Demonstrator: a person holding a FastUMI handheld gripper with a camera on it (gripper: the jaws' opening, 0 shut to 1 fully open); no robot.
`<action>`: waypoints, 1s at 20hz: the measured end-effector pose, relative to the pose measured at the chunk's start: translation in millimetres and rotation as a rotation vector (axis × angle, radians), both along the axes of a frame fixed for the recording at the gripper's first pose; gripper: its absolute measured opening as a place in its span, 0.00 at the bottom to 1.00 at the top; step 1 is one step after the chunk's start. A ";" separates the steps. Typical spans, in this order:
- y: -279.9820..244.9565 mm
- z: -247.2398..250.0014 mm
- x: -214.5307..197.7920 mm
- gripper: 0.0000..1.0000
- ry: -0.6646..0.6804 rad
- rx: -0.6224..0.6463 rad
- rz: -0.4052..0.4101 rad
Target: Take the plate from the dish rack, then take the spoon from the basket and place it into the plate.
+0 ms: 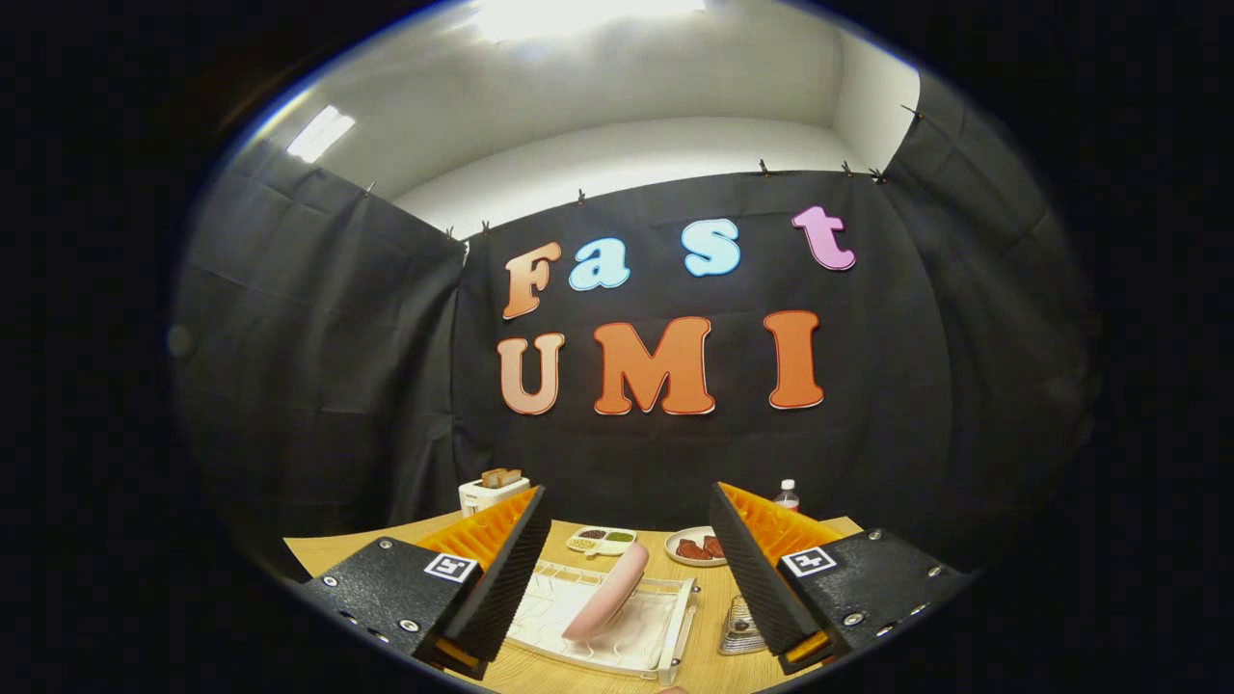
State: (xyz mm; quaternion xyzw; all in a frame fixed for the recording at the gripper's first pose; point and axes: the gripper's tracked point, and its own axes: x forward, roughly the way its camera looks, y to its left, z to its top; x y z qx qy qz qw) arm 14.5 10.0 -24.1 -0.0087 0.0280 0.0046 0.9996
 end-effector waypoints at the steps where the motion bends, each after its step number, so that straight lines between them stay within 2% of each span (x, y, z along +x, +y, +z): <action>1: 1.4 -2.6 2.1 0.99 0.008 0.000 0.000; 10: 12.7 -40.4 36.0 0.99 0.176 0.008 0.010; 16: 22.3 -73.9 63.5 0.99 0.391 0.044 0.031; 20: 19.4 -113.0 68.5 0.99 0.587 0.000 0.015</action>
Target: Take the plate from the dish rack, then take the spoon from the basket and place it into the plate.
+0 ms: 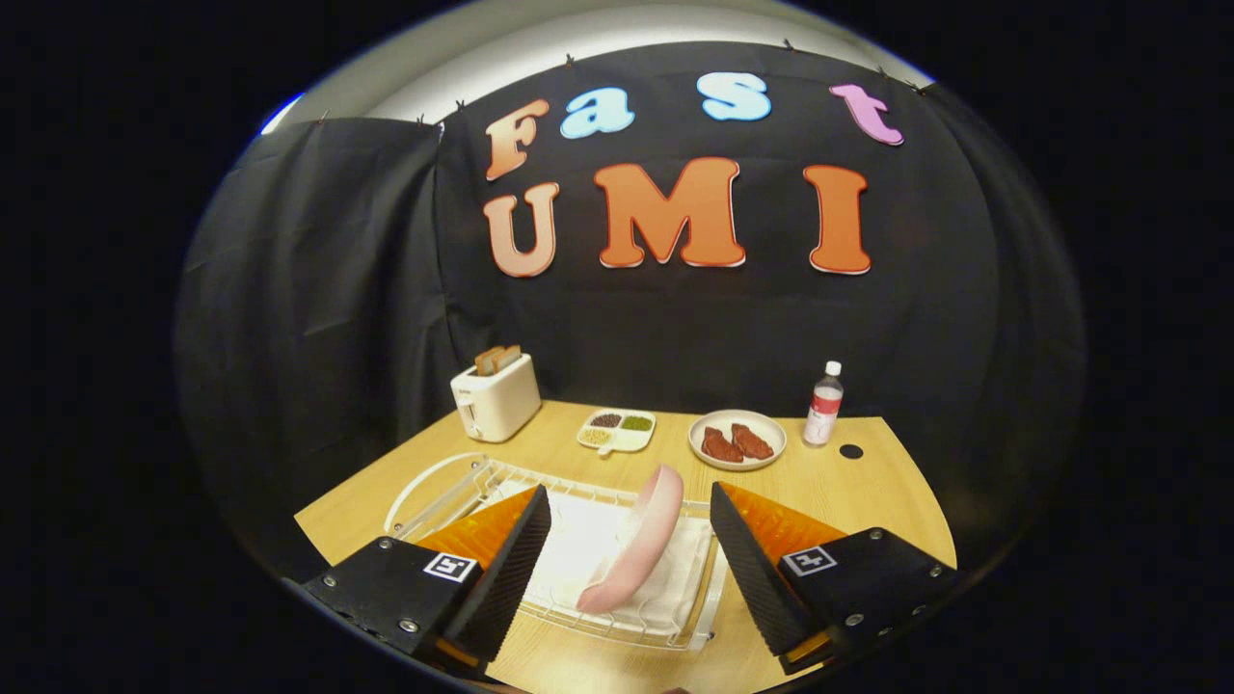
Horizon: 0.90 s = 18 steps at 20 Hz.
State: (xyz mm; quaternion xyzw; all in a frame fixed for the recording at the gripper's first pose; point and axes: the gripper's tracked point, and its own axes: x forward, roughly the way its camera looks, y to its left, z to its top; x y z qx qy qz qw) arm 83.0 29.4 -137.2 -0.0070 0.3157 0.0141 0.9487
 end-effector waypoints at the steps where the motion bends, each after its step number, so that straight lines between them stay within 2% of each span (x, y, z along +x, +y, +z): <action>1: -1.5 -9.9 -0.5 0.99 0.046 -0.019 0.000; 7: 0.8 -43.4 6.9 0.96 0.215 -0.059 0.002; 11: -1.7 -66.2 15.3 0.93 0.316 -0.022 -0.042; 15: -5.8 -83.4 25.5 0.83 0.382 0.026 -0.106; 18: -6.6 -96.7 28.3 0.73 0.423 0.040 -0.141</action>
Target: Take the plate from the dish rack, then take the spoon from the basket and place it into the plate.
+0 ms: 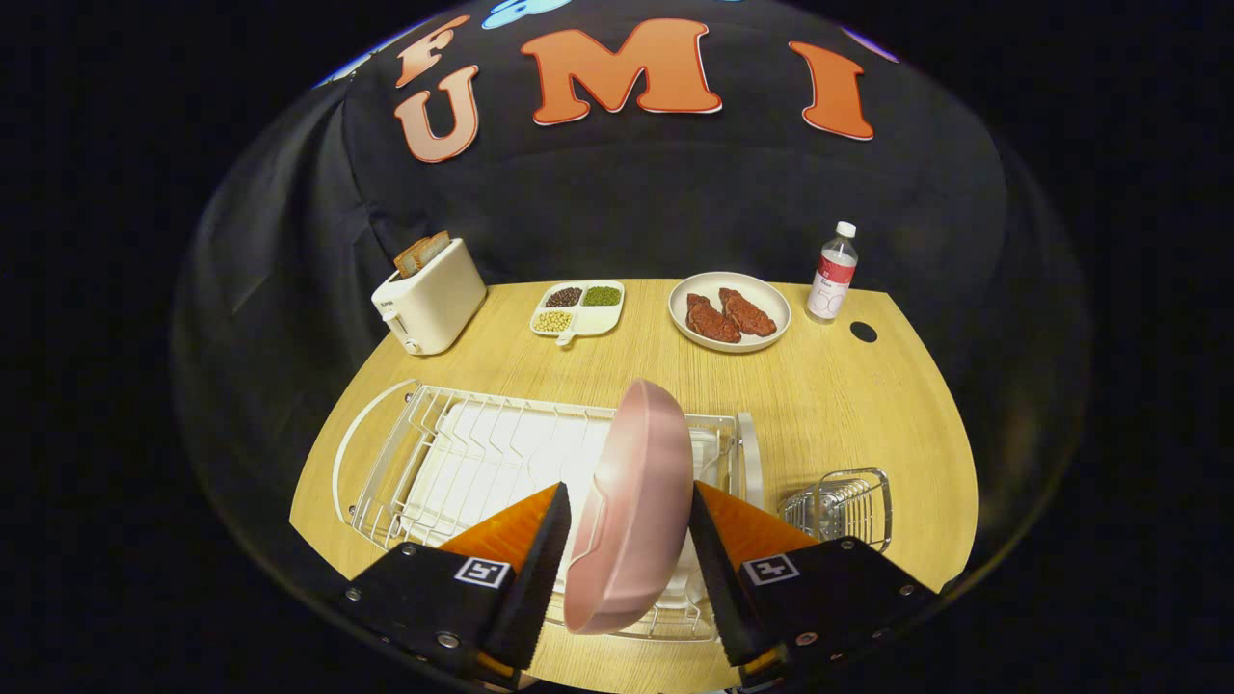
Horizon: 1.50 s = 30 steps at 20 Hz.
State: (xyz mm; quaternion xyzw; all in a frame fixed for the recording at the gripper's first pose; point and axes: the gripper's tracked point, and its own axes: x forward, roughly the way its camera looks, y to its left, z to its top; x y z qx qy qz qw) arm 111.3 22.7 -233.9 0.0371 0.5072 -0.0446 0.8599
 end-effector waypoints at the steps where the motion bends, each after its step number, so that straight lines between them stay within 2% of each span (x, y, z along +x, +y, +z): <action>1: -0.2 -4.2 -0.7 0.69 0.016 -0.003 -0.006; 6: 4.1 -25.4 -10.6 0.51 0.089 -0.036 0.021; 10: 0.3 -31.4 -11.0 0.47 0.106 -0.068 0.004; 15: -3.5 -26.9 -6.5 0.41 0.110 -0.068 -0.067; 19: -3.6 -10.9 12.1 0.37 0.050 -0.091 -0.083; 25: -16.0 10.3 18.7 0.34 -0.018 -0.144 -0.107; 27: -13.0 15.4 16.2 0.30 -0.041 -0.114 -0.112; 30: 16.1 20.9 5.3 0.28 -0.044 0.032 -0.096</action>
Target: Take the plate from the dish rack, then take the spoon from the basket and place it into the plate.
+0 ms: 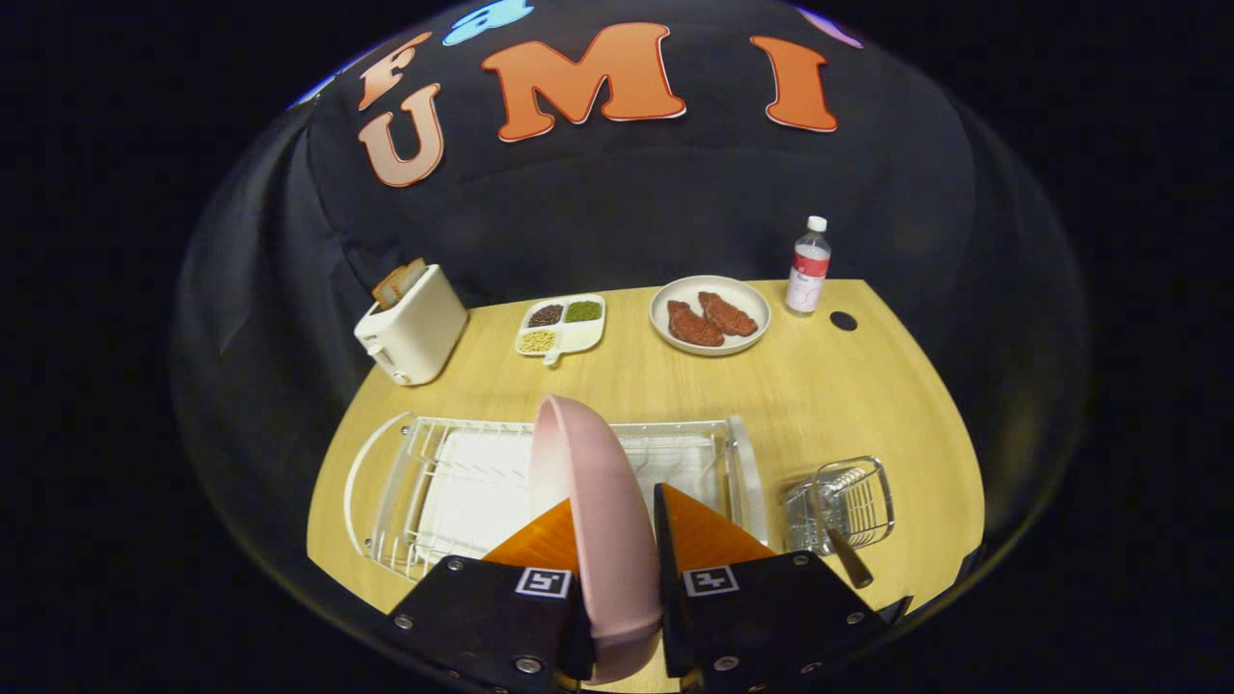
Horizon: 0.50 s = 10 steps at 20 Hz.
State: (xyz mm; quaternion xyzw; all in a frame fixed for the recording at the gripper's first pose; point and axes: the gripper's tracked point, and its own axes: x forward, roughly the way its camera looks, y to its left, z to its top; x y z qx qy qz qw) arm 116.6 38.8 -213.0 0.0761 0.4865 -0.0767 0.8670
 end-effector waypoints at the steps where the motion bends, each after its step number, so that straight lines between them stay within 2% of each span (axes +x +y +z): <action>1: -0.6 3.2 -3.0 0.28 -0.009 -0.001 0.005; 10: 8.5 37.2 -47.6 0.28 -0.096 0.021 0.075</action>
